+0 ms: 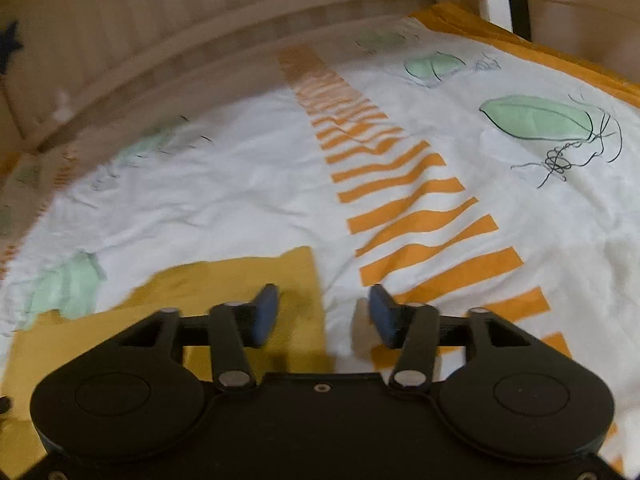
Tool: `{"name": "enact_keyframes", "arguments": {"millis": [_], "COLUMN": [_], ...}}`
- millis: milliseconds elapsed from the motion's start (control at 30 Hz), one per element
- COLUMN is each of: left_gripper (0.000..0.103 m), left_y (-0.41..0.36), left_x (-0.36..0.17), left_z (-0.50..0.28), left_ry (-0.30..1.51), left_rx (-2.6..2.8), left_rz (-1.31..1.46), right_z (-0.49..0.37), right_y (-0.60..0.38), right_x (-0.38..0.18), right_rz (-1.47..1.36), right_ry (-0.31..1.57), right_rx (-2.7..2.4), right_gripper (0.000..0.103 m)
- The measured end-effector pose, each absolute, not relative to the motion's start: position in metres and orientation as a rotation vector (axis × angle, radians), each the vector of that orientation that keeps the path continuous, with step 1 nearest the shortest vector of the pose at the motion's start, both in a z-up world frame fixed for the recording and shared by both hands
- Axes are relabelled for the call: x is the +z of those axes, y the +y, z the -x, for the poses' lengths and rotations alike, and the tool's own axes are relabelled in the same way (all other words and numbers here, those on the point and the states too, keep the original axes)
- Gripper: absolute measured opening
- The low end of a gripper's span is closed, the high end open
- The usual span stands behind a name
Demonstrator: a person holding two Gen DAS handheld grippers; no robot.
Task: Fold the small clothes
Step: 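Move both grippers open toward the sweater hem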
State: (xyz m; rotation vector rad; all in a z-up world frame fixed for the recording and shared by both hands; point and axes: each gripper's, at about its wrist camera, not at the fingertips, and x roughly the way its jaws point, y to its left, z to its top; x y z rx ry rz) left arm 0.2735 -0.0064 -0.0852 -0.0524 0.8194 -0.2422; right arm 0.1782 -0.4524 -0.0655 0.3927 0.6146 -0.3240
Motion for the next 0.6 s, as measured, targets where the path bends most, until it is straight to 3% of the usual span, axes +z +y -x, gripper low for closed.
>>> {"name": "enact_keyframes", "arguments": {"millis": [200,600], "left_gripper": [0.062,0.069], "left_y": [0.015,0.054], "left_x": [-0.055,-0.007], "left_z": [-0.237,-0.136], "left_ry": [0.774,0.751], "left_rx": [-0.254,-0.329], "left_rz": [0.079,0.117], "right_z": [-0.125,-0.010], "right_y": [-0.431,-0.388], "right_x": [-0.039,-0.017], "right_rz": [-0.412,-0.449], "right_ry": [0.568,0.588], "right_rx": [-0.212,-0.098], "right_gripper": [0.080,0.091]}}
